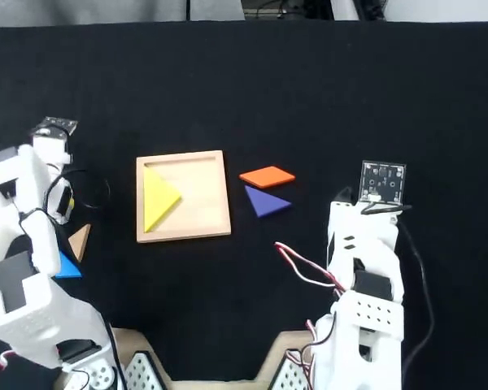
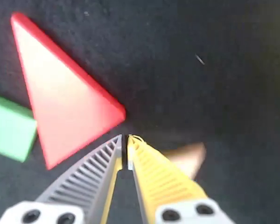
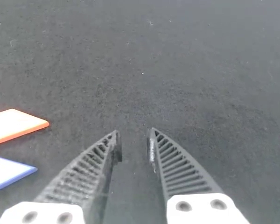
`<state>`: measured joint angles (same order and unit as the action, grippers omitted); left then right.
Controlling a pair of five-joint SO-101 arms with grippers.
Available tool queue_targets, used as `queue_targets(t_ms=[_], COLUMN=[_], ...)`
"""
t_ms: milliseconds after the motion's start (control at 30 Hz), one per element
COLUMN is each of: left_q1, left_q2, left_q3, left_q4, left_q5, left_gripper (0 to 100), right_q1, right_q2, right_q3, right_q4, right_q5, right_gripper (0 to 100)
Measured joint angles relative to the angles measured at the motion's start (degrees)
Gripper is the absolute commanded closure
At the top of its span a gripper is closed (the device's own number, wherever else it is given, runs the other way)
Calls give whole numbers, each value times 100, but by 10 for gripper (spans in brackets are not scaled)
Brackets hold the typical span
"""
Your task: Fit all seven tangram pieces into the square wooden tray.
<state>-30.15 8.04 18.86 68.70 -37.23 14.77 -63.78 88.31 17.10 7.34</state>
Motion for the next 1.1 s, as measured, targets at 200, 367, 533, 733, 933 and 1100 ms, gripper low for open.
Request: queue_targets(t_ms=[200,367,533,733,933,1100], left_q1=[-264,-976,-1257,-1697,-1881,-1257], left_q2=[-1336,-2224,-2734,-3174,-3244,-3042], left_q3=[-431,141,967,1653,2637,3191], left_q4=[2382,2576,1714,1670,1196,536], left_q5=[-2400,-4527,-4492,-4563,-4589,-3991], left_gripper=[970,970,969,807,822,827], right_q1=[0,0,0,0,0,0], right_q2=[0,0,0,0,0,0], right_q3=[0,0,0,0,0,0], right_q4=[0,0,0,0,0,0], right_q5=[0,0,0,0,0,0], right_gripper=[896,896,896,896,896,896])
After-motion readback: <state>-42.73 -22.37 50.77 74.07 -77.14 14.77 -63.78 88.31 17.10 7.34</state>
